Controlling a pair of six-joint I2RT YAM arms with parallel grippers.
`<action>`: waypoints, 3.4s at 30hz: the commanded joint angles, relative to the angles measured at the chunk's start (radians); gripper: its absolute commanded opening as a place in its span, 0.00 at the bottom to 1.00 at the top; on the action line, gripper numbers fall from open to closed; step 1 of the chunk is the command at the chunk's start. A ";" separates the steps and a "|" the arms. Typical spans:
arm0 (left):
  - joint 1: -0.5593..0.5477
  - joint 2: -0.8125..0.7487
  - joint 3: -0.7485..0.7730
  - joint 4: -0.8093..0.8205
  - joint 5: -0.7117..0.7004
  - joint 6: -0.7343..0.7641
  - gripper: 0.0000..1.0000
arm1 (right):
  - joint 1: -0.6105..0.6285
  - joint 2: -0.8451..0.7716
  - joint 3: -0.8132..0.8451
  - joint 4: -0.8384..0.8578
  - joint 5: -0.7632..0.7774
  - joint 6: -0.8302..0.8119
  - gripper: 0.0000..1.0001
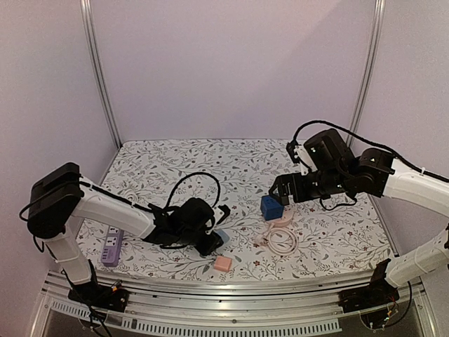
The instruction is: Insert the plug
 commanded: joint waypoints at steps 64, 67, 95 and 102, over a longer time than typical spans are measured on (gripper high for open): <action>-0.064 -0.306 -0.215 0.470 0.008 -0.107 0.12 | 0.134 0.333 -0.168 0.805 -0.356 0.407 0.59; -0.079 -0.309 -0.215 0.475 -0.050 -0.110 0.11 | 0.136 0.342 -0.169 0.812 -0.361 0.415 0.56; -0.119 -0.353 -0.215 0.356 -0.047 0.064 0.99 | 0.123 0.329 -0.122 0.642 -0.272 0.307 0.00; -0.122 -0.465 -0.282 0.303 0.070 0.335 0.99 | 0.096 0.262 -0.066 0.393 -0.334 0.140 0.00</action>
